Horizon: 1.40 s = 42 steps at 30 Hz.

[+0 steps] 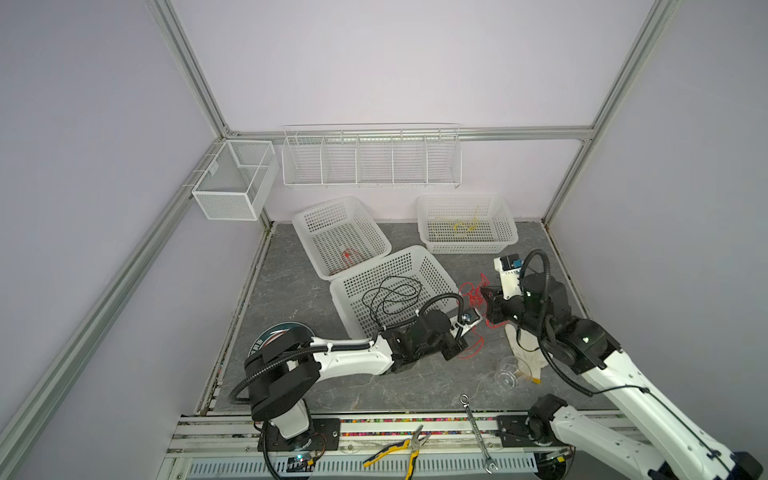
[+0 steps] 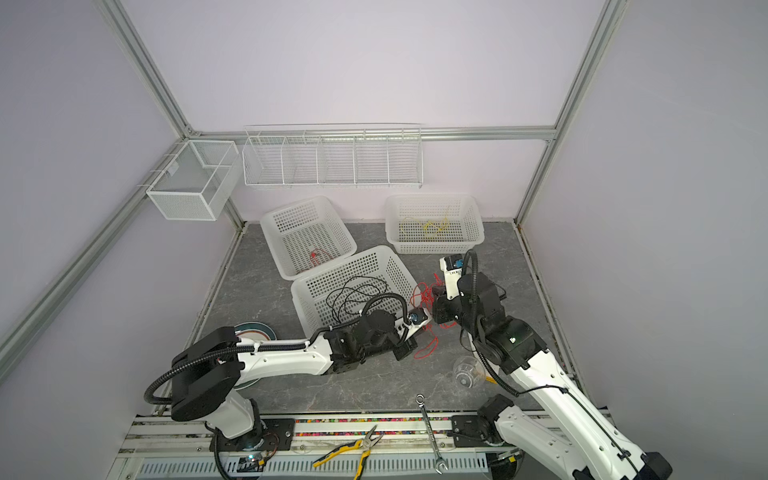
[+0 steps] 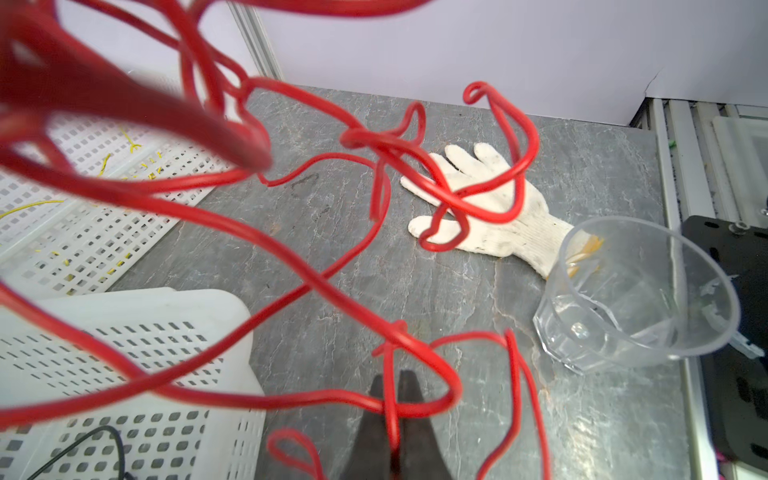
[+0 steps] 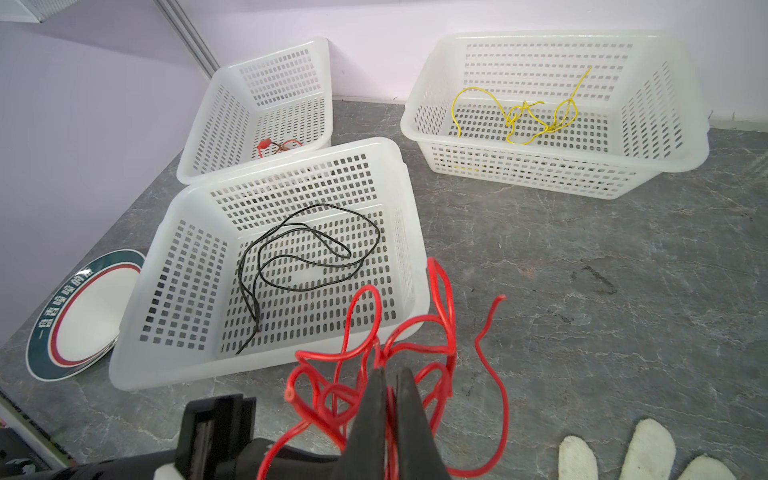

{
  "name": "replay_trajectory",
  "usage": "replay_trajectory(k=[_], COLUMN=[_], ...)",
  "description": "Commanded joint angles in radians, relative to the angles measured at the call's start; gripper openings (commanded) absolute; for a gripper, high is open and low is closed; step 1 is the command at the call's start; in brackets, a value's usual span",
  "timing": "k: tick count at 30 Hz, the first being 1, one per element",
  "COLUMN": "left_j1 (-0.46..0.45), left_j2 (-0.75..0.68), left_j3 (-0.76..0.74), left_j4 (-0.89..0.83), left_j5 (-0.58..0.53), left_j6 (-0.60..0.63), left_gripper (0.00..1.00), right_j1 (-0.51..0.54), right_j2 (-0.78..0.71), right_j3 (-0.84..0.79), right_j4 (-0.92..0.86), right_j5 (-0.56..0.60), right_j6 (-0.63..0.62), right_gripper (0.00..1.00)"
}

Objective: Untangle the cables
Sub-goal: 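Lift the red strand with the left gripper while the right holds the tangle, then pull the red cable with the left gripper toward the basket farthest from the robot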

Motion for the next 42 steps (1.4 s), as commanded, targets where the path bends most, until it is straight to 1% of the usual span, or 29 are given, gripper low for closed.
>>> replay_trajectory(k=[1,6,9,15,20,23,28,32,36,42], left_j1=[-0.004,-0.004,-0.004,-0.004,-0.004,-0.003,0.003,0.039,0.111,0.166], left_j2=[-0.026,-0.115,-0.19,-0.347,-0.431,-0.462,-0.493,-0.527,-0.58,-0.621], left_j3=[0.037,0.03,0.004,-0.08,-0.101,-0.108,-0.104,-0.102,-0.107,-0.108], left_j4=[-0.034,-0.058,-0.058,0.011,-0.01,-0.025,-0.069,-0.112,-0.168,-0.218], left_j5=[-0.002,-0.022,-0.062,-0.164,-0.285,-0.378,-0.583,-0.695,-0.745,-0.844], left_j6=[0.002,0.025,0.041,0.073,0.104,0.129,0.163,0.146,0.075,0.05], left_gripper=[0.0,0.0,0.0,0.0,0.0,0.0,0.0,0.0,0.0,0.0], right_j1=[-0.007,-0.015,-0.02,-0.056,-0.099,-0.124,-0.175,-0.213,-0.257,-0.311], right_j2=[0.022,0.053,0.068,0.068,0.069,0.077,0.092,0.095,0.098,0.101], right_j3=[-0.008,-0.092,-0.126,-0.179,-0.203,-0.209,-0.215,-0.223,-0.229,-0.243], right_j4=[0.041,0.08,0.082,0.079,0.078,0.079,0.074,0.074,0.065,0.064], right_j5=[0.059,0.105,0.132,0.187,0.223,0.235,0.232,0.229,0.227,0.208], right_j6=[0.011,0.027,0.035,0.055,0.087,0.098,0.123,0.135,0.151,0.161], right_gripper=[0.07,0.07,0.07,0.07,0.07,0.06,0.06,0.06,0.06,0.06])
